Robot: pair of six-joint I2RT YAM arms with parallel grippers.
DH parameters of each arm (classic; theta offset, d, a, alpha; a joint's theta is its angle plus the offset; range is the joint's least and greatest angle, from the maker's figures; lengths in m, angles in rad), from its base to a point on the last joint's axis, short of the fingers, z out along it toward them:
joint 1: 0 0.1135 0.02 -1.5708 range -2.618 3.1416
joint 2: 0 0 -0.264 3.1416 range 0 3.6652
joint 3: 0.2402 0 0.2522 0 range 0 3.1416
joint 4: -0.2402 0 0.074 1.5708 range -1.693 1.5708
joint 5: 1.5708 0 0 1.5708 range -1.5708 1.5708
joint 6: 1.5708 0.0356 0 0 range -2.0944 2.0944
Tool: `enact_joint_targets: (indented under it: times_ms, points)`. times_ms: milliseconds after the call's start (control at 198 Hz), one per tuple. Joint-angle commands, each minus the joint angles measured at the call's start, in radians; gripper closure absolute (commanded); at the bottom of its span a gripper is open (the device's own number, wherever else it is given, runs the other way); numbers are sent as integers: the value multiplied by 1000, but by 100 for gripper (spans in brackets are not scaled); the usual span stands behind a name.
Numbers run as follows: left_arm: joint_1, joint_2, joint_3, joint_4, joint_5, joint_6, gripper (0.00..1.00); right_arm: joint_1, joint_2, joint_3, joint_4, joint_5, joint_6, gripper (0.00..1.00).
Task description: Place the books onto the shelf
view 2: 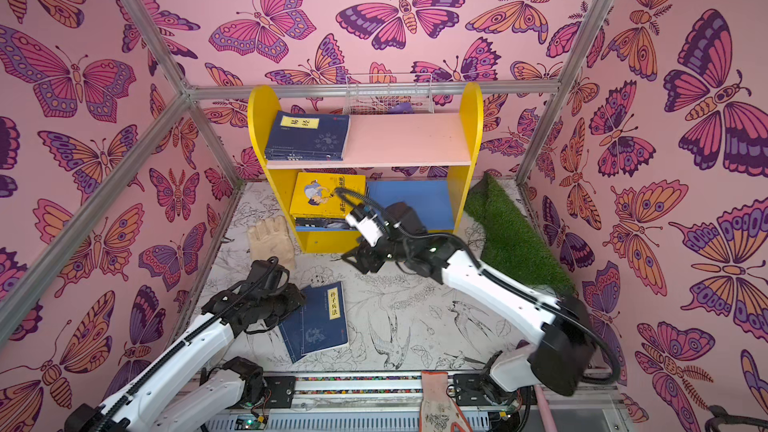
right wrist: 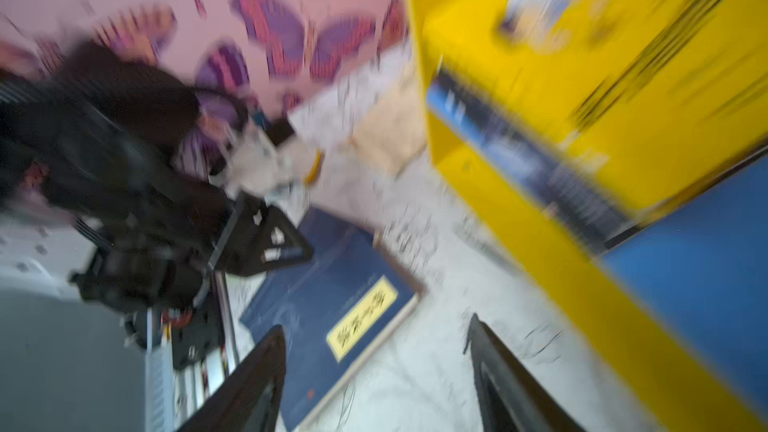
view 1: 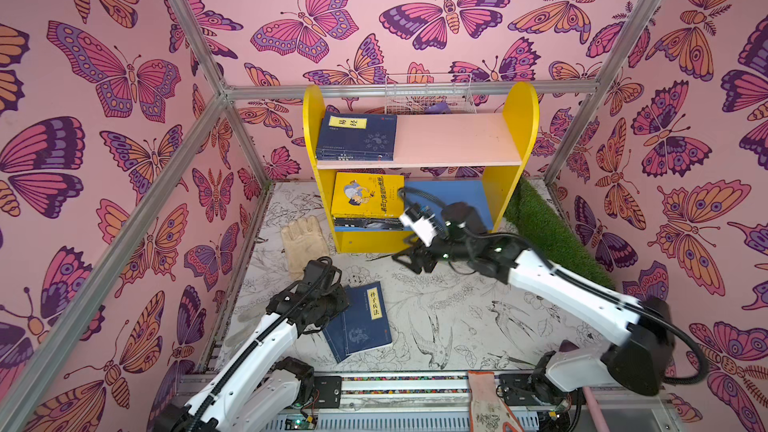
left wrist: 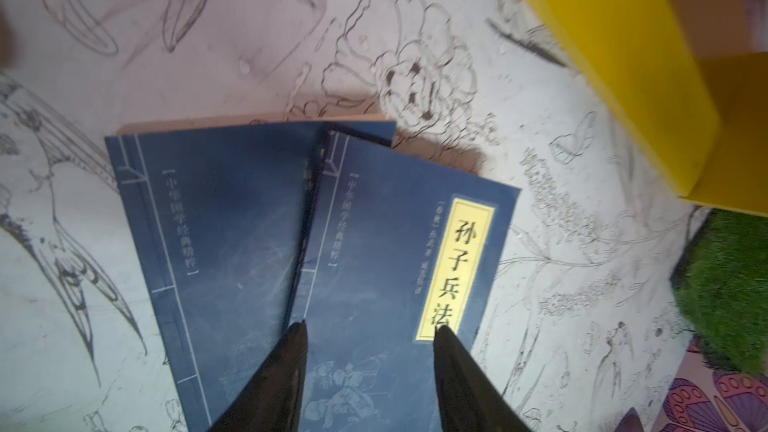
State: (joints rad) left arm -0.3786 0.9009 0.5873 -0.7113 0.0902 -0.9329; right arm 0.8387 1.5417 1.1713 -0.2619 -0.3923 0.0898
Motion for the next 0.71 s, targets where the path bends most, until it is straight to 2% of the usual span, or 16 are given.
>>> enact_joint_targets:
  times_ms: [0, 237, 479, 544, 700]
  points:
    - [-10, 11, -38, -61, 7, -13, 41, 32, 144, -29, -4, -138, 27, 33]
    - [-17, 83, -99, -49, 15, 13, 29, 38, 421, 195, -215, -222, -77, 38]
    - [-19, 159, -126, 34, 69, 57, 29, 40, 569, 256, -270, -245, -111, 43]
    - [-19, 181, -131, 62, 94, 69, 29, 39, 604, 263, -268, -285, -104, 44]
    - [-21, 225, -135, 177, 211, 112, 30, 39, 663, 302, -316, -335, -129, 48]
